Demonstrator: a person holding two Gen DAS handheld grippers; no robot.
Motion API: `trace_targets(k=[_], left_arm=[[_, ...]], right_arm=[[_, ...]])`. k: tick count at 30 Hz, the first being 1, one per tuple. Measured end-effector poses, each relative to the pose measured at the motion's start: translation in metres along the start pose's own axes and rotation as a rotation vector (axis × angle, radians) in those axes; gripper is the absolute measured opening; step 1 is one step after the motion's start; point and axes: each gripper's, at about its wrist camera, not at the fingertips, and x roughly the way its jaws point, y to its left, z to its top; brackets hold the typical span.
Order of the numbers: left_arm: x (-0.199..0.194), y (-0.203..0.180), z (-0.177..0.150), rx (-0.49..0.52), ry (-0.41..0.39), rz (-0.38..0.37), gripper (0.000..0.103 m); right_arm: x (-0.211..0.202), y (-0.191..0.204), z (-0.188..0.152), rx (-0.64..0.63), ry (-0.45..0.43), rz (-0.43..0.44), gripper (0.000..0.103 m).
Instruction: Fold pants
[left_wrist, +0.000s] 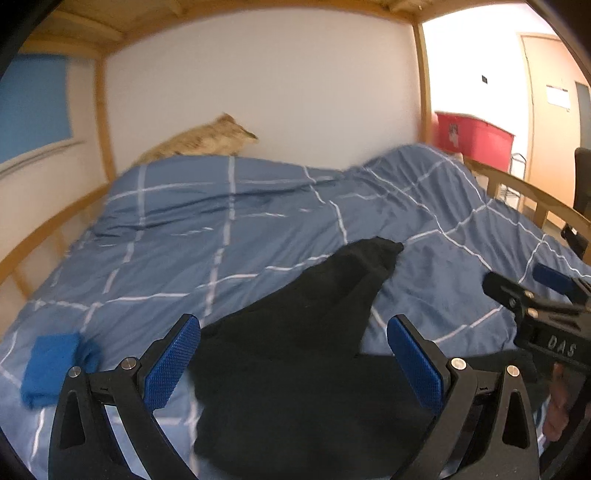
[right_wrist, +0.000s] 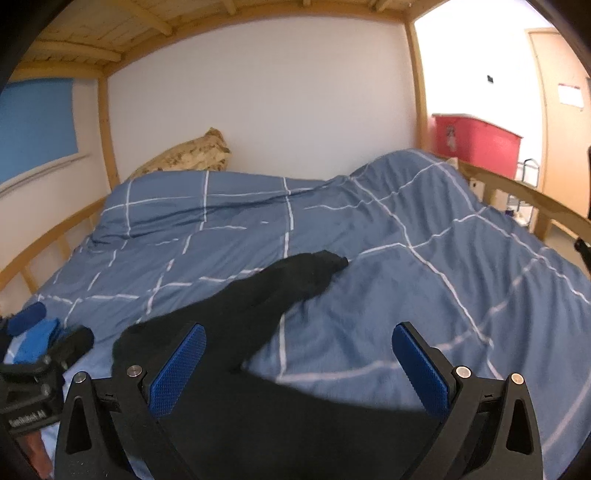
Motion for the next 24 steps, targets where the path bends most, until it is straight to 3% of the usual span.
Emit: trace_targets(k=[7,14,24], left_arm=[[0.101,-0.015,0.037,0.026,0.082,-0.032,0.103],[0.193,-0.037,0.058,0.076,0.139,-0.007,0.103],[0.271,-0.039,0.062,-0.048,0.248,-0.008,0.103]], right_arm=[[0.107,-0.027,0.047,0.033,0.084,0.020,0.102],[0.215,-0.058,0.060,0.136,0.213,0.043,0.098],[0.328,-0.088,0.054,0.282,0.380,0.048,0.078]])
